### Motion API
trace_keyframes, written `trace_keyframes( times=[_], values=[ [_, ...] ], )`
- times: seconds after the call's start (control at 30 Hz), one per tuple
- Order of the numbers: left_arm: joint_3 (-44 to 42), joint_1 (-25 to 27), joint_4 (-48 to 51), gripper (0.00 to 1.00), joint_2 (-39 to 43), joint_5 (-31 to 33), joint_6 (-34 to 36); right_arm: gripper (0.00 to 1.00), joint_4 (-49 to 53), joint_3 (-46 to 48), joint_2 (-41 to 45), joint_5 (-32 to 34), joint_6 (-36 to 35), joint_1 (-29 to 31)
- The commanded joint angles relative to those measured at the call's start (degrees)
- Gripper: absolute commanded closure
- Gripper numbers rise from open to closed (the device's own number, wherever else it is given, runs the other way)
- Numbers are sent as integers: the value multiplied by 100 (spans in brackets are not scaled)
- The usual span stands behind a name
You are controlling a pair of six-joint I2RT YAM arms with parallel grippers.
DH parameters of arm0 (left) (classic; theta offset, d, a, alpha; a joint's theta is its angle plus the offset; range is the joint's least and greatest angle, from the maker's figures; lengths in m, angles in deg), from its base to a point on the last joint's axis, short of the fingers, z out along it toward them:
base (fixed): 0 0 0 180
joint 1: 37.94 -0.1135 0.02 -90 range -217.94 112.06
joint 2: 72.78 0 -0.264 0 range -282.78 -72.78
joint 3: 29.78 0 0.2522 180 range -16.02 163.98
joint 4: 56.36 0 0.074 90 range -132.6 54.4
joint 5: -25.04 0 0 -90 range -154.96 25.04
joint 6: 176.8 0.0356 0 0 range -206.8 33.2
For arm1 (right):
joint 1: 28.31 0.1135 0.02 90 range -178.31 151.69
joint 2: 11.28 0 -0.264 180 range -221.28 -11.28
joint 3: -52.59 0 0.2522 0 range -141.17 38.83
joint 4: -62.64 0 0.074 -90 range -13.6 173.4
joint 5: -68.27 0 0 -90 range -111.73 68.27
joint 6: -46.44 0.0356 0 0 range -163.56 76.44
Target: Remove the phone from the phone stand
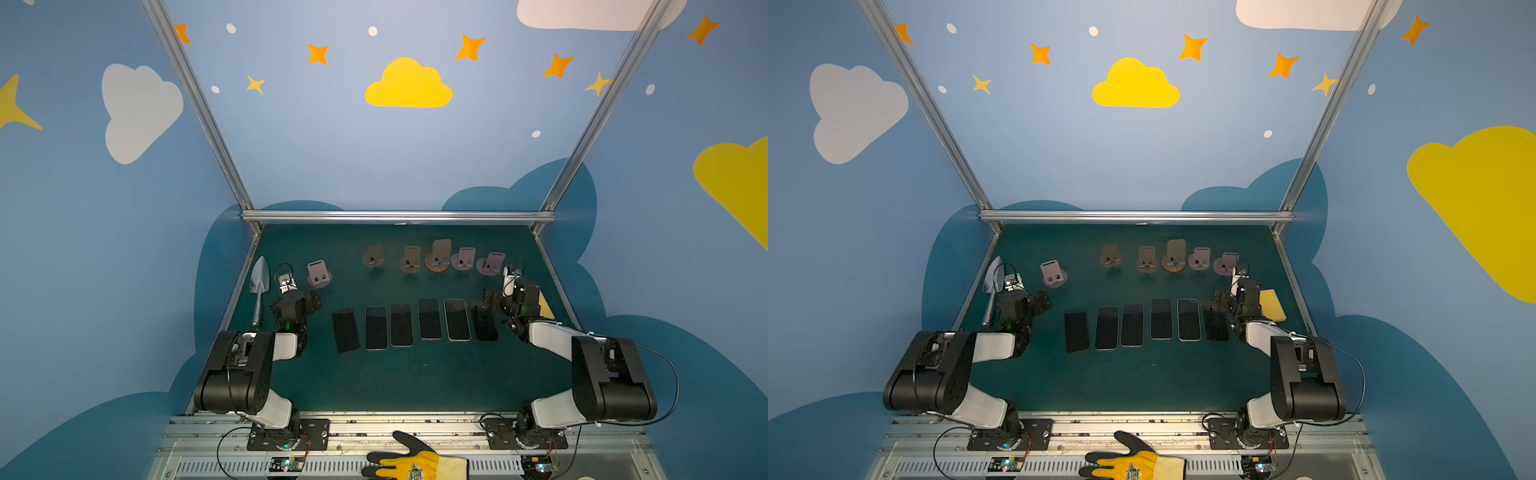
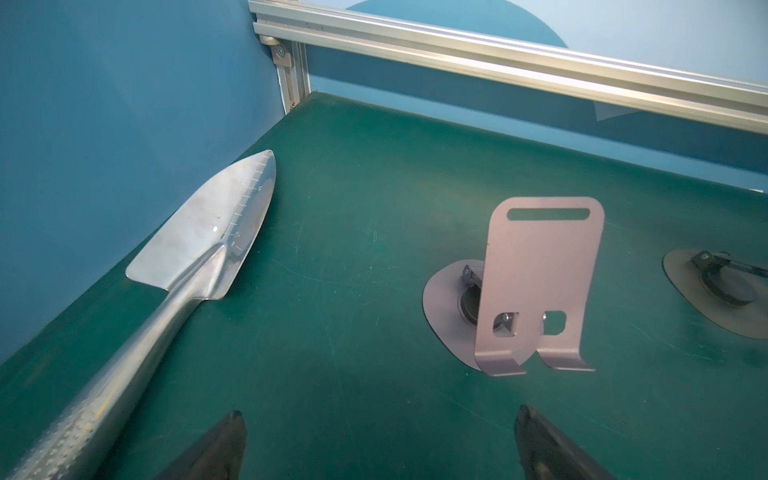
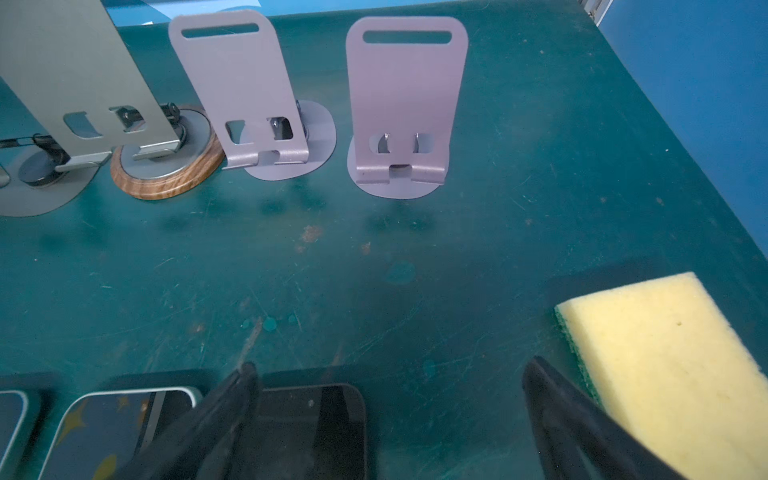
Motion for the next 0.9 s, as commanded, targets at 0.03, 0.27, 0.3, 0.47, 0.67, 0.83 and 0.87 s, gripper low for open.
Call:
trace_keyframes(
  times=[0.03,0.27,0.3,0.47,0.67,0.83,0.87],
  values=[
    [49,6,1,0,42,12,79,1,-22,19,84,80,27,42],
    [44,10,6,0,42,13,79,2,-22,19,91,80,19,38],
    [43,11,8,0,41,7,80,1,-22,20,91,80,18,38],
    [46,11,8,0,44,12,79,2,-11,20,91,75,13,43],
    [50,9,13,0,40,9,79,1,-15,13,81,63,13,39],
    [48,8,8,0,40,13,79,1,71,-51,47,-101,18,-32],
    [51,9,8,0,43,12,79,1,70,-51,47,-128,26,-47]
  ],
)
